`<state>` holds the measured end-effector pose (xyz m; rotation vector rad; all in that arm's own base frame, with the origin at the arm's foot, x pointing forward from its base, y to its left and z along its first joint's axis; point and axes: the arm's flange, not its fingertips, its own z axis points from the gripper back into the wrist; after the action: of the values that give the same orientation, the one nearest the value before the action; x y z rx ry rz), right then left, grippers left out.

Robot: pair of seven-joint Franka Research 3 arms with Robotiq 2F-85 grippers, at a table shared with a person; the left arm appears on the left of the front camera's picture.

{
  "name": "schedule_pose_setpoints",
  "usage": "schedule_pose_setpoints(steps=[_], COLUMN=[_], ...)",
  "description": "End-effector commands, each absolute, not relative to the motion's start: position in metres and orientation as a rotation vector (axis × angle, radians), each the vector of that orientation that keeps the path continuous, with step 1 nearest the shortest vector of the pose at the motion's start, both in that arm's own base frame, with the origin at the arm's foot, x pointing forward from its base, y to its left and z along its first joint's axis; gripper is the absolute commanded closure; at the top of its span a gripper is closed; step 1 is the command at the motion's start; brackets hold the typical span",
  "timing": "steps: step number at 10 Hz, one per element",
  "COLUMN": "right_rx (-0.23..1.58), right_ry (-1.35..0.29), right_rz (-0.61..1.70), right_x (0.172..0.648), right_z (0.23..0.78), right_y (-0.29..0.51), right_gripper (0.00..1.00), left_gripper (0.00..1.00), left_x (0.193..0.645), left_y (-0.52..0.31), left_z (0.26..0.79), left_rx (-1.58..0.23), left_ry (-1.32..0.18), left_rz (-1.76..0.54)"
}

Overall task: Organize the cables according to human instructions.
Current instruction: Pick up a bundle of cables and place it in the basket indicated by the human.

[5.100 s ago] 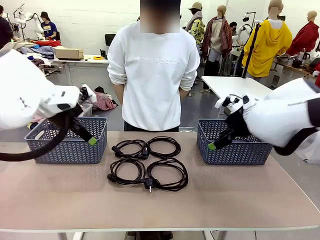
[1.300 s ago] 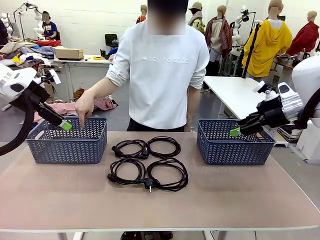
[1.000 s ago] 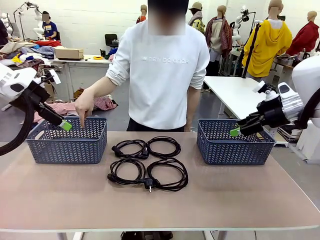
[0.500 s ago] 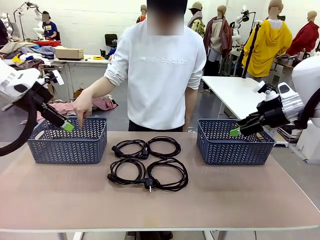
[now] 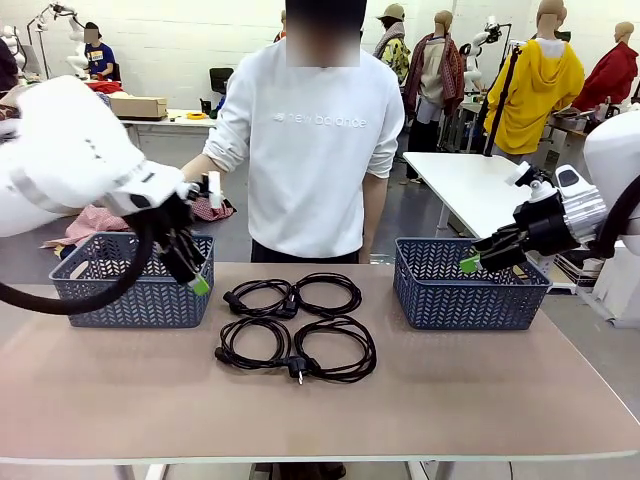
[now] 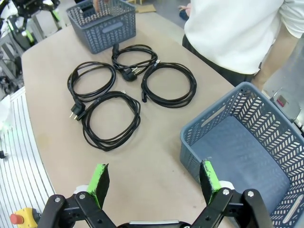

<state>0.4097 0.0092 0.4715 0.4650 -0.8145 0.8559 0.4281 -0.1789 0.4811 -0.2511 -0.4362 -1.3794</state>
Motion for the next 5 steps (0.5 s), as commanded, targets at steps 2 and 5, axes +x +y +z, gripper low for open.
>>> schedule_pose_setpoints(steps=[2, 5], right_rx=[0.474, 0.474], right_ry=[-0.848, -0.848], right_rz=[0.873, 0.873], right_x=[0.415, 0.415], right_z=[0.47, 0.47], right_y=[0.009, 0.009], right_gripper=[0.0, 0.0], left_gripper=[0.0, 0.0], left_x=[0.434, 0.43], left_y=[-0.222, -0.253], left_z=[0.453, 0.421], left_rx=[-0.144, -0.133], left_ry=[-0.357, -0.275], left_rz=[-1.511, -1.549])
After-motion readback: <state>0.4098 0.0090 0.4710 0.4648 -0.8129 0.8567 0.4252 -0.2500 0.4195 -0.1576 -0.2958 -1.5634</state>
